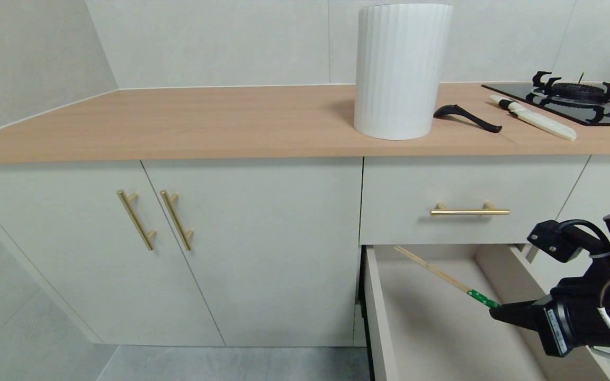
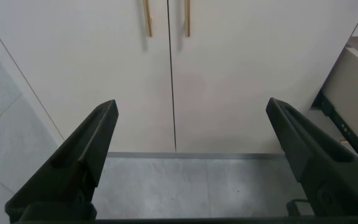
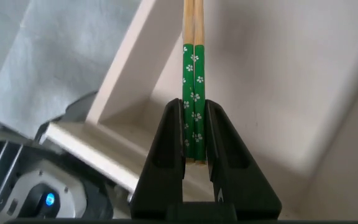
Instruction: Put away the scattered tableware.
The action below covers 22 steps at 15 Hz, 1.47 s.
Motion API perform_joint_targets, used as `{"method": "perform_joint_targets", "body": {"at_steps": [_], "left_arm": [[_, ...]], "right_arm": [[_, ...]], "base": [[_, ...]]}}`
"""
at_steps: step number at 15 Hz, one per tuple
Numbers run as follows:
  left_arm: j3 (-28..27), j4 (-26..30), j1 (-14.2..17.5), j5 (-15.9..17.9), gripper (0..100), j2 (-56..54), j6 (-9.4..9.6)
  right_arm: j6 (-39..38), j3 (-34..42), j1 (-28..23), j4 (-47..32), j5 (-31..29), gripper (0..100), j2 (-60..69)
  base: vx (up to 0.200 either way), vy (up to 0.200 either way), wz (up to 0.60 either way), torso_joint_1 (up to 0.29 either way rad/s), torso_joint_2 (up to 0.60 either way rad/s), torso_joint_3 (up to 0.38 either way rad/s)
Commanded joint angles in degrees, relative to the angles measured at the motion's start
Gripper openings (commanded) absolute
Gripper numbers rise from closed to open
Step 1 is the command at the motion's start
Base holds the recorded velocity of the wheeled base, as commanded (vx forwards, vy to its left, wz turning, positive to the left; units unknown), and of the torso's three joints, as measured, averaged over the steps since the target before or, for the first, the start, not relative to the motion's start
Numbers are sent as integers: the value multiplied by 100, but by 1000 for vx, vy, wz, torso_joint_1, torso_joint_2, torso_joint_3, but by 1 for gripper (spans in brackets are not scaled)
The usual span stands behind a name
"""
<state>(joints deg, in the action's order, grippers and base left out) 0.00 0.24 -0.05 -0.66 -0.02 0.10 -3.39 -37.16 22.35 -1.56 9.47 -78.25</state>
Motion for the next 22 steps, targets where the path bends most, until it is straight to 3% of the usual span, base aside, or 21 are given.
{"method": "perform_joint_targets", "body": {"at_steps": [1,3,6,11,16,22], "left_arm": [[0,2,-4,-4,100,2,-1],[0,2,5,-4,100,2,-1],[0,2,-4,-4,100,2,-1],[0,2,5,-4,100,2,-1],[0,2,-4,-4,100,2,-1],[0,2,-4,-4,100,2,-1]], "right_arm": [[-30,-169,-2,138,-95,0,-788],[-65,-433,7,112,-350,0,-1245],[-1164,-907,270,121,-666,0,-2115],[-1937,-1276,516,358,-1378,0,-3434],[-1946,-1250,525,833,-1668,0,-4163],[-1946,-1250,534,877,-1712,0,-4699]], "base": [[0,0,0,0,0,0],[0,0,0,0,0,0],[0,0,0,0,0,0],[0,0,0,0,0,0],[0,0,0,0,0,0],[0,0,0,0,0,0]]}}
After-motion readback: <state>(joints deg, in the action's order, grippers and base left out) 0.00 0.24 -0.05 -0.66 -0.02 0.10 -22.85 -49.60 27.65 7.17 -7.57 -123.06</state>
